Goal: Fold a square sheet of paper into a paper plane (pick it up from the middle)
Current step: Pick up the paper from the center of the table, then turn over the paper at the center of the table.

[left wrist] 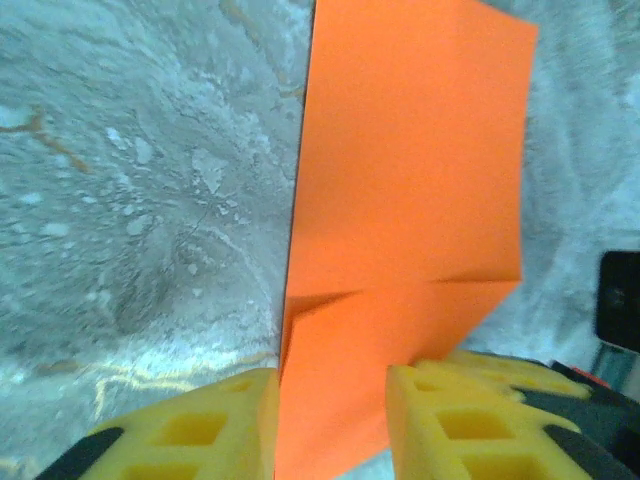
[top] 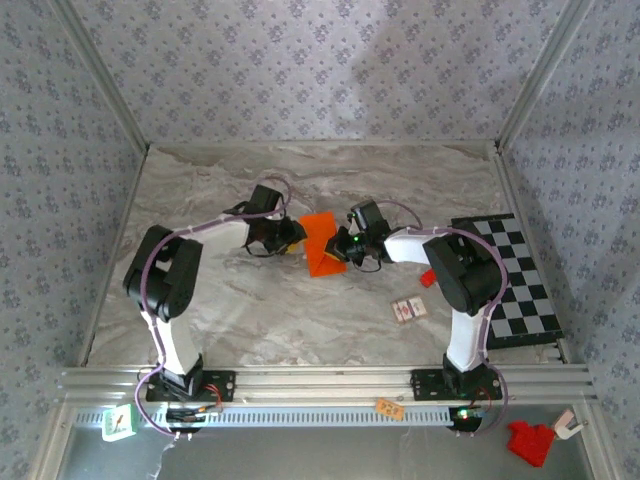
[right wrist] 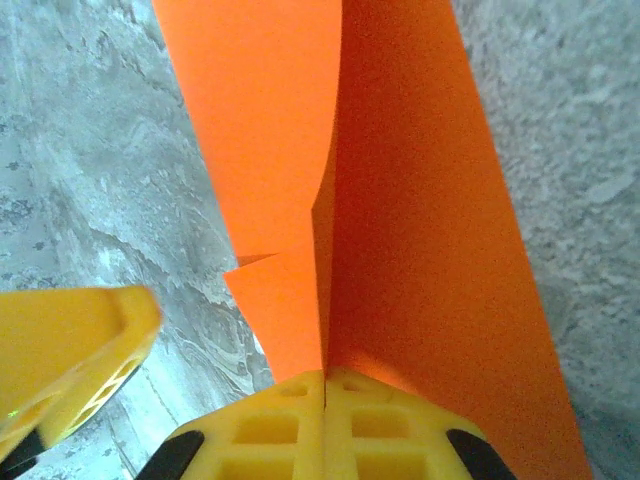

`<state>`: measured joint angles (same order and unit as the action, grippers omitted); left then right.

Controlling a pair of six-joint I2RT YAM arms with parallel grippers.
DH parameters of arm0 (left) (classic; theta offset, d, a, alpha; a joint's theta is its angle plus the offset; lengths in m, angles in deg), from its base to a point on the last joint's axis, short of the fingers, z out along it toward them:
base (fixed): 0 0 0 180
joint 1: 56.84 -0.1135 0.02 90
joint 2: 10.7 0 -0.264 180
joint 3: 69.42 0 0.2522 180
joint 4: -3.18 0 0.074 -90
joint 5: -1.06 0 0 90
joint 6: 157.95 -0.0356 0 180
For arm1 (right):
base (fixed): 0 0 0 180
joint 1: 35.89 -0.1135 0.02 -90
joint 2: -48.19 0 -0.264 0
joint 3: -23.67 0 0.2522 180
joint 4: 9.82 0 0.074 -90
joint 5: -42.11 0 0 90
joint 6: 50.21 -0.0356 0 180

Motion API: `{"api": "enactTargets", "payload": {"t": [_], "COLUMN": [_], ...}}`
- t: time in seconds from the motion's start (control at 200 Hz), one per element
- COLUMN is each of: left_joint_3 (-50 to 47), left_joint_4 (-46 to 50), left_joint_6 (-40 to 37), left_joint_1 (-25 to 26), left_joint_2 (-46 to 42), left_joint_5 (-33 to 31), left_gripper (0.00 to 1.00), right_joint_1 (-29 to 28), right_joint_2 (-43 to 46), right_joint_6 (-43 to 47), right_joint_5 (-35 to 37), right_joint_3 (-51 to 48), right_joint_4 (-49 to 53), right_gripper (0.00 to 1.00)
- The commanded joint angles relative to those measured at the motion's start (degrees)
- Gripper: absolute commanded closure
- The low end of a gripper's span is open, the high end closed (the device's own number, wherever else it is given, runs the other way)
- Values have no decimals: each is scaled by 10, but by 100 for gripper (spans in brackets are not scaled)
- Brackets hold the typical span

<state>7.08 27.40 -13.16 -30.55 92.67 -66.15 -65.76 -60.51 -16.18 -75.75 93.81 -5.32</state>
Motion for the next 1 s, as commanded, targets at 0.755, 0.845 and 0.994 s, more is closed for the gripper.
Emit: {"api": "enactTargets", "payload": {"t": [0.755, 0.845, 0.994], "left_joint_3": [-174, -170, -157], "left_joint_4": [-402, -419, -418], "left_joint_6": [202, 225, 229], "left_joint_1": [-40, -40, -40], "left_joint_2": [-113, -112, -119], "left_joint_5": [186, 195, 202], "left_gripper": [9, 8, 9], "right_joint_1": [31, 33, 36], "right_joint_2": [83, 82, 73], "right_joint_6": [-65, -86, -118], "right_joint_5": [-135, -149, -157], "right_joint_3": [-11, -10, -13], "right_joint_4": [-211, -240, -275], "right_gripper": [100, 100, 99]}}
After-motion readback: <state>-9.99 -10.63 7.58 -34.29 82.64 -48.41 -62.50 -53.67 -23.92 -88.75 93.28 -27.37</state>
